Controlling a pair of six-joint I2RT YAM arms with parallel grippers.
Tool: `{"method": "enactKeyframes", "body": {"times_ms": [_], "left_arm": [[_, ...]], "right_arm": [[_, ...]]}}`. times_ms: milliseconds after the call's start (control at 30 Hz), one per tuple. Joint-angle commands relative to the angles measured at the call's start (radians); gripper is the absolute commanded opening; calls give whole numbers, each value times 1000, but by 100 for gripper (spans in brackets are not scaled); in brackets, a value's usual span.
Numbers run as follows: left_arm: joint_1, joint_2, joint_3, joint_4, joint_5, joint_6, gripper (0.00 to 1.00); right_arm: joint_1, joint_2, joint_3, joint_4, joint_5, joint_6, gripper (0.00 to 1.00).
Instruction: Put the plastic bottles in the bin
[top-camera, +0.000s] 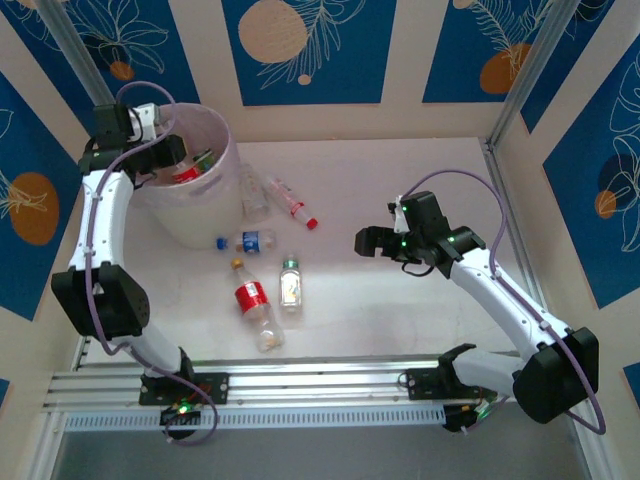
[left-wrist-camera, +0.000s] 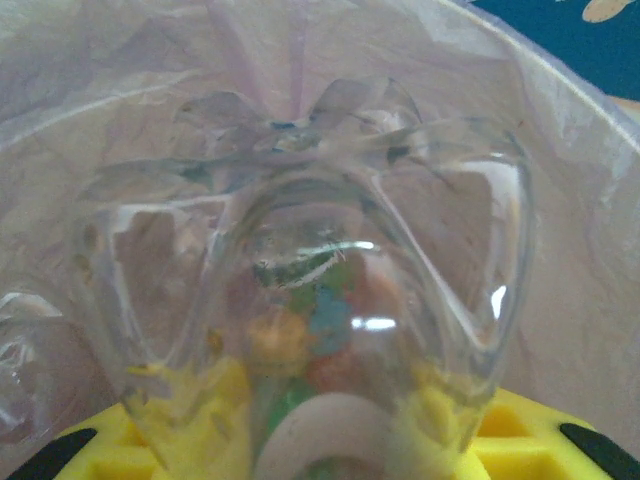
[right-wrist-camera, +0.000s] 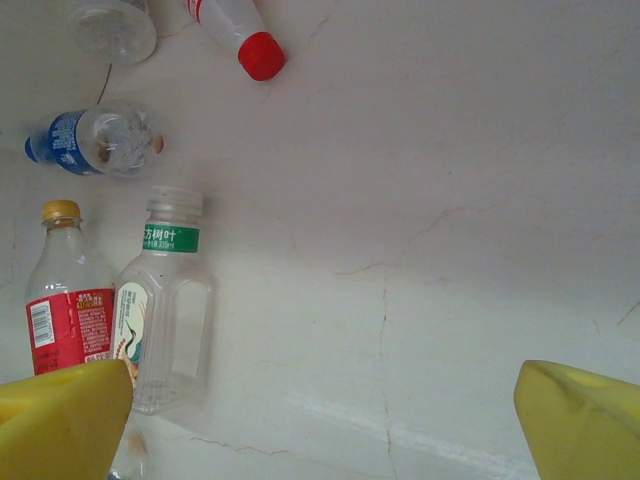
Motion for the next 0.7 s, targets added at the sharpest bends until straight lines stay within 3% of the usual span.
{"method": "enactKeyframes", "body": {"times_ms": [0, 100, 333, 667], "left_arm": [[-9, 31, -19, -30, 22, 32, 4], [-9, 53, -11, -36, 42, 34, 15], [-9, 66, 19, -55, 63, 32, 61], [-9, 33, 62, -73, 76, 26, 83]], "right_arm": [[9, -1, 9, -15, 12, 5, 98], [10, -4, 3, -17, 16, 6, 98], [11, -3, -6, -13, 11, 11, 98], [22, 9, 0, -15, 13, 9, 98]]}}
